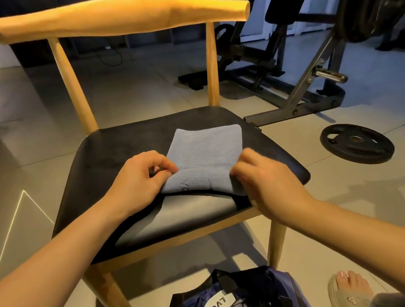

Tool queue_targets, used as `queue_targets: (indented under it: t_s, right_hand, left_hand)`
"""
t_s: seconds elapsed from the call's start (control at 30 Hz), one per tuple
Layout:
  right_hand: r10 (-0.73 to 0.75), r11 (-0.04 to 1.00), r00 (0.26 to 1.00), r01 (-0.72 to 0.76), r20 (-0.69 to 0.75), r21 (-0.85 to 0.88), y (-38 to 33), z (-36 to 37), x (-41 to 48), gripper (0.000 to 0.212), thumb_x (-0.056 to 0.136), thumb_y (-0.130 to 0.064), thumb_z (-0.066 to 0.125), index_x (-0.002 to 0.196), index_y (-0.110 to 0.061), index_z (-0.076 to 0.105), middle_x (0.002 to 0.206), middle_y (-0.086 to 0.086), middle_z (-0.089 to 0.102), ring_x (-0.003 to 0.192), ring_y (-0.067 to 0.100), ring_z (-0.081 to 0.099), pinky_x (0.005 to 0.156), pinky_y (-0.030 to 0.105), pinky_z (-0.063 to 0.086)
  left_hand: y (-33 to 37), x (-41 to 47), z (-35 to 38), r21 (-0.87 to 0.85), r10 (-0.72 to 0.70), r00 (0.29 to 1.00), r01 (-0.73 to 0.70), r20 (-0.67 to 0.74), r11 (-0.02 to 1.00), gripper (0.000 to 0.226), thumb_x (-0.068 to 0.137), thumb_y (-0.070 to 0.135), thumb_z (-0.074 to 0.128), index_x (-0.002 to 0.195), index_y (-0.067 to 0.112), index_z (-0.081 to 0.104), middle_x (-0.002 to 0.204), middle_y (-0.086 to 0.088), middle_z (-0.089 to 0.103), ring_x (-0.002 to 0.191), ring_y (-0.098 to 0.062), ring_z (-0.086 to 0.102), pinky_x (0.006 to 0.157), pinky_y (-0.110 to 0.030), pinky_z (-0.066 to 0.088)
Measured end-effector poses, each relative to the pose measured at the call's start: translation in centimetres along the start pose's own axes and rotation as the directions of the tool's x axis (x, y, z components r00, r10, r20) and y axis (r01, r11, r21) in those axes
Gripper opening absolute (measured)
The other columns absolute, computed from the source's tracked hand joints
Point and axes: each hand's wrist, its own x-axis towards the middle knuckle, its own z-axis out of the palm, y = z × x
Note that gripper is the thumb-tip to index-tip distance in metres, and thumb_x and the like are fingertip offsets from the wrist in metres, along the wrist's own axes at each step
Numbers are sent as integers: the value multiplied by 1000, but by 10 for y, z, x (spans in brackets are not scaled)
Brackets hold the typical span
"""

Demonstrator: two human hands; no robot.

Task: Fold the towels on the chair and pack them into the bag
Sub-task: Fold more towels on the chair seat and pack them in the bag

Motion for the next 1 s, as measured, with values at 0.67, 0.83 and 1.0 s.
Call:
queue_targets:
  t_s: [0.67,0.83,1.0]
  right_hand:
    - [345,832,926,-376,150,409,17,-6,21,7,103,-27,55,108,-25,59,97,-11,62,84,9,61,71,27,52]
    - [6,1000,1000,-6,3,-28,17,3,13,25,105,-36,46,110,-17,62,107,-1,55,77,23,57,59,33,42]
    - [49,999,995,-47,87,-25,23,1,17,31,102,-47,50,108,-20,63,103,-4,54,80,15,55,65,30,47]
  left_hand:
    - [4,12,-9,-215,-234,952,275,197,937,10,97,25,68,96,21,77,87,6,76,83,-10,66,84,-26,49]
    - [5,15,0,-175,-272,961,275,40,945,6,92,19,74,88,15,76,57,14,62,52,1,51,66,-23,41]
    - [6,10,1,-87,-98,995,94,-37,992,7,91,19,75,96,22,79,78,22,69,75,4,63,73,-13,44]
